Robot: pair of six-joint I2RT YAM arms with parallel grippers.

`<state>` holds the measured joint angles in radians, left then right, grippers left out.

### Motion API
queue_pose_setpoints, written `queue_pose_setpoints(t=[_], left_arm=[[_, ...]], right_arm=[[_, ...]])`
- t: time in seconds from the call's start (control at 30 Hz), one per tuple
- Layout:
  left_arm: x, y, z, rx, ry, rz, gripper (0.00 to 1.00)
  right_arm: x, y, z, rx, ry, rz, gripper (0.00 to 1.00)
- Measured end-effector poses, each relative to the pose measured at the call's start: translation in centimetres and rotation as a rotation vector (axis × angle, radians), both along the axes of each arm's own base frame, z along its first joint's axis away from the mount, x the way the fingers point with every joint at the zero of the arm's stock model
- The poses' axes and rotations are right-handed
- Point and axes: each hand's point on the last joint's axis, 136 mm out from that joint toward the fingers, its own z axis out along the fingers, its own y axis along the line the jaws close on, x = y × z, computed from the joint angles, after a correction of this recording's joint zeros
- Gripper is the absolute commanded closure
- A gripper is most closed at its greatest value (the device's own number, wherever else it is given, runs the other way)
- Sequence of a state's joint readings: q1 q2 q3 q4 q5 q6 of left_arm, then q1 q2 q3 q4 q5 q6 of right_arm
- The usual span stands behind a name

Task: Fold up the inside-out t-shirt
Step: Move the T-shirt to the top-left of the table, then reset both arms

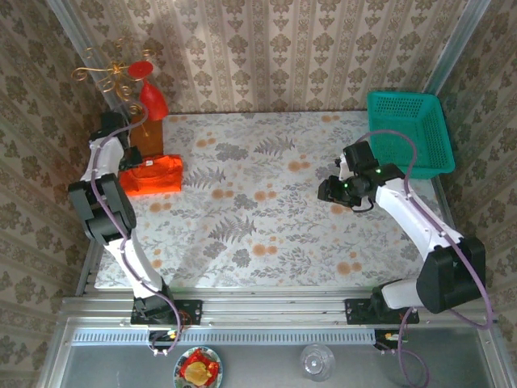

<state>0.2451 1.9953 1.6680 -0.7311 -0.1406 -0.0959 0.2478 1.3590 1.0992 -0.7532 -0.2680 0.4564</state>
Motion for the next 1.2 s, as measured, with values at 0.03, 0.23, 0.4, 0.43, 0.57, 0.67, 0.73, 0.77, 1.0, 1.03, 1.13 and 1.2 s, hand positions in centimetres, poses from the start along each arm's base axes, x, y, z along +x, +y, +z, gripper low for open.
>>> queue_pose_setpoints(t=[0.03,0.23,0.4,0.43,0.57,0.67,0.73,0.77,1.0,1.03,1.13,1.2], left_arm=[[-0.2,0.5,-0.8,-0.021,0.010,0.027,0.84],[-1.9,2.6,-3.9,-0.141,0.058,0.152,0.83],[-1.9,-1.1,-4.5,-0.246,0.025,0.121,0.79],[-1.7,-2.7,-4.4,-0.270,0.017,0.099,0.79],[-0.6,-8.8,-4.1,-0.337,-0.006,-0.010,0.79],[-0.2,-12.1,-4.2,-0.372,-0.007,-0.069,0.79],[-0.1,-12.9,-4.3,-0.386,-0.009,-0.081,0.78],[-0.1,-13.0,-4.5,-0.390,-0.010,-0.081,0.78],[-4.5,-14.4,-7.1,-0.391,-0.033,-0.110,0.49],[-5.4,-14.7,-6.7,-0.383,-0.055,-0.121,0.45],[-7.0,-15.1,-5.1,-0.334,-0.139,-0.151,0.02],[-7.6,-14.9,-4.0,-0.296,-0.204,-0.155,0.00]], right_arm=[[-0.1,0.0,0.2,0.001,-0.005,0.000,0.57],[-0.9,0.1,-0.3,-0.006,0.019,-0.005,0.57],[-1.2,0.5,-0.4,-0.008,0.023,0.003,0.57],[-1.2,0.6,-0.4,-0.011,0.024,0.005,0.57],[-1.6,0.4,-0.6,-0.026,0.036,0.001,0.57],[-1.8,0.1,-0.5,-0.038,0.036,-0.005,0.56],[-1.9,-0.2,-0.3,-0.050,0.034,-0.010,0.55],[-1.9,-0.3,-0.3,-0.055,0.031,-0.012,0.53],[-0.7,-2.5,-0.5,-0.126,-0.023,-0.063,0.21],[-0.4,-3.1,-0.8,-0.140,-0.036,-0.082,0.08],[0.4,-5.1,-1.6,-0.183,-0.066,-0.132,0.00],[0.9,-6.3,-1.9,-0.216,-0.083,-0.168,0.00]])
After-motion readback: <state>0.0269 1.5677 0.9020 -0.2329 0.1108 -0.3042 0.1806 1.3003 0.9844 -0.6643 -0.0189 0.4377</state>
